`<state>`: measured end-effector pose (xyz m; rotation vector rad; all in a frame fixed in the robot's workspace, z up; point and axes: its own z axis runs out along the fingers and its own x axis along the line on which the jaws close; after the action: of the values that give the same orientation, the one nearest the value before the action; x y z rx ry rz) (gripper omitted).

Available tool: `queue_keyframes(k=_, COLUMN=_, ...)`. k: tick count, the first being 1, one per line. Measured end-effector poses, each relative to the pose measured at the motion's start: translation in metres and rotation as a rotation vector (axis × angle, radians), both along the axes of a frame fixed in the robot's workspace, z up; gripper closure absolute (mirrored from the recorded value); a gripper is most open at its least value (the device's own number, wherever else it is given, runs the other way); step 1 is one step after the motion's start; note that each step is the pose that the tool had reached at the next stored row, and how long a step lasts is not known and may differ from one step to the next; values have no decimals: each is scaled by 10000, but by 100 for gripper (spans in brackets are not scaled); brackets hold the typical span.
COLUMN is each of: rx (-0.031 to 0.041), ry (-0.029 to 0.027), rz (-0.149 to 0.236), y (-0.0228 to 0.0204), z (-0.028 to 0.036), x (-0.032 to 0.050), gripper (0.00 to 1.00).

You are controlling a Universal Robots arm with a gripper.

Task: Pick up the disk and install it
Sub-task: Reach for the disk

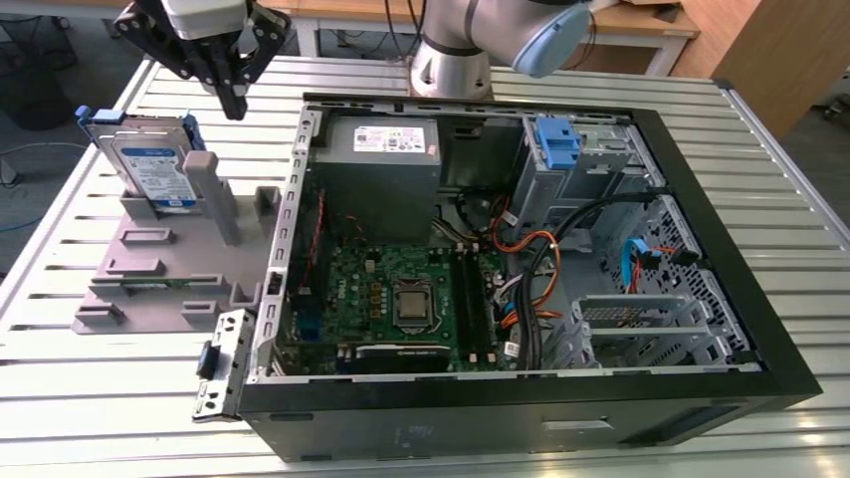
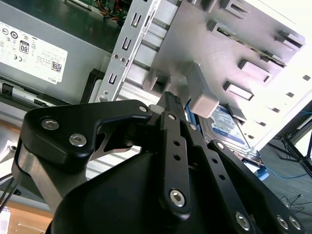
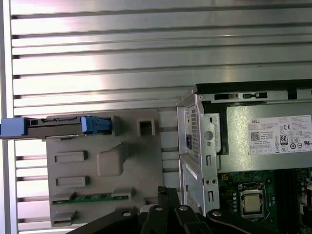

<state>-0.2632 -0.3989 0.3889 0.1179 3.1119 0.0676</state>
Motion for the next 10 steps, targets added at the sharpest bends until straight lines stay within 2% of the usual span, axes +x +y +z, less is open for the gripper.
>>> queue_keyframes(k=10, rx=0, ry=0, rz=-1, y=0, z=-1, x=-24, gripper=89)
